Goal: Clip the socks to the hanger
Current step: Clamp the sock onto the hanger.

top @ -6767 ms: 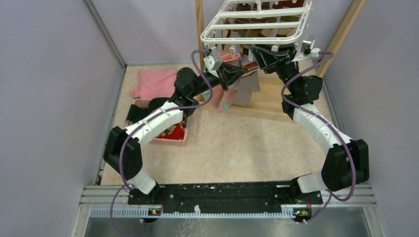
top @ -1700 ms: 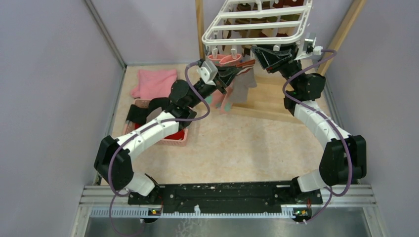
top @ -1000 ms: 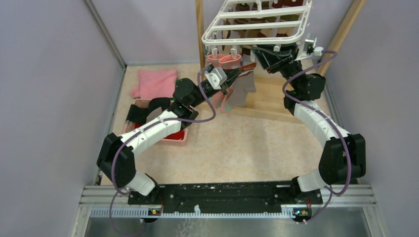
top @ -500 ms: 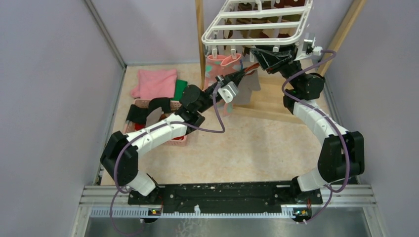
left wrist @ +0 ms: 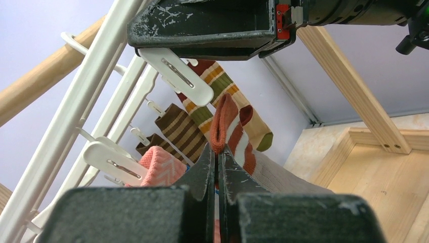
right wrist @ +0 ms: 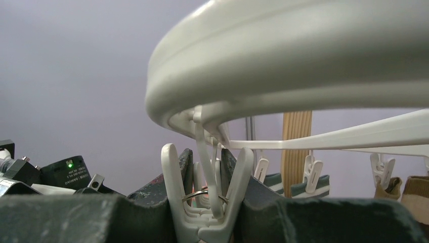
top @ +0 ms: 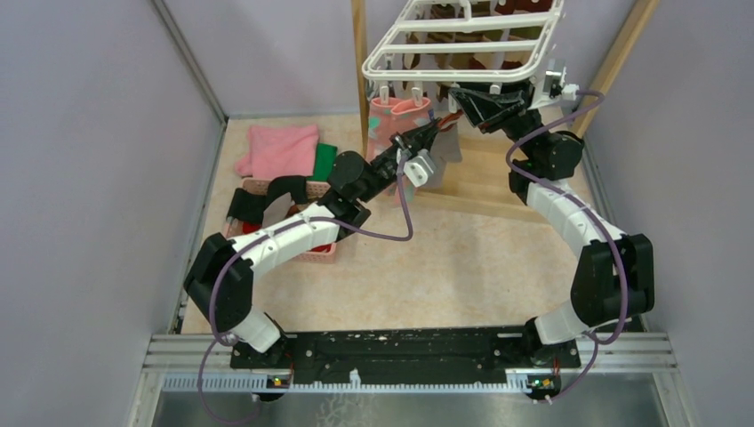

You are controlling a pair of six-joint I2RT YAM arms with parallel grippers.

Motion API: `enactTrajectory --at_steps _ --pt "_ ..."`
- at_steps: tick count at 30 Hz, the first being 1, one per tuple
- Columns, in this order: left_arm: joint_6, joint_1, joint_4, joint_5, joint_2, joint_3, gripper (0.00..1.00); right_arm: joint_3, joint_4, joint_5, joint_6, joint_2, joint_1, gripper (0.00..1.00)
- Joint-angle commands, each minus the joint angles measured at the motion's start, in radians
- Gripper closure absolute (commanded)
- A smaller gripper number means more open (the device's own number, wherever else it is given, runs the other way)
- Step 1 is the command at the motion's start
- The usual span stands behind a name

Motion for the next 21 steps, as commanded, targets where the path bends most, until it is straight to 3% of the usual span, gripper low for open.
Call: enactTrajectory --at_steps 1,21 --pt "0.025 -0.004 0.015 0.025 0.003 0.044 1.0 0.051 0.045 -0.03 0.017 0.006 -0.007 0.99" --pt "-0.059 0.002 -0.092 0.049 0.016 0.135 1.0 0.059 0.063 -0.049 0.031 0.018 -0.008 0.99"
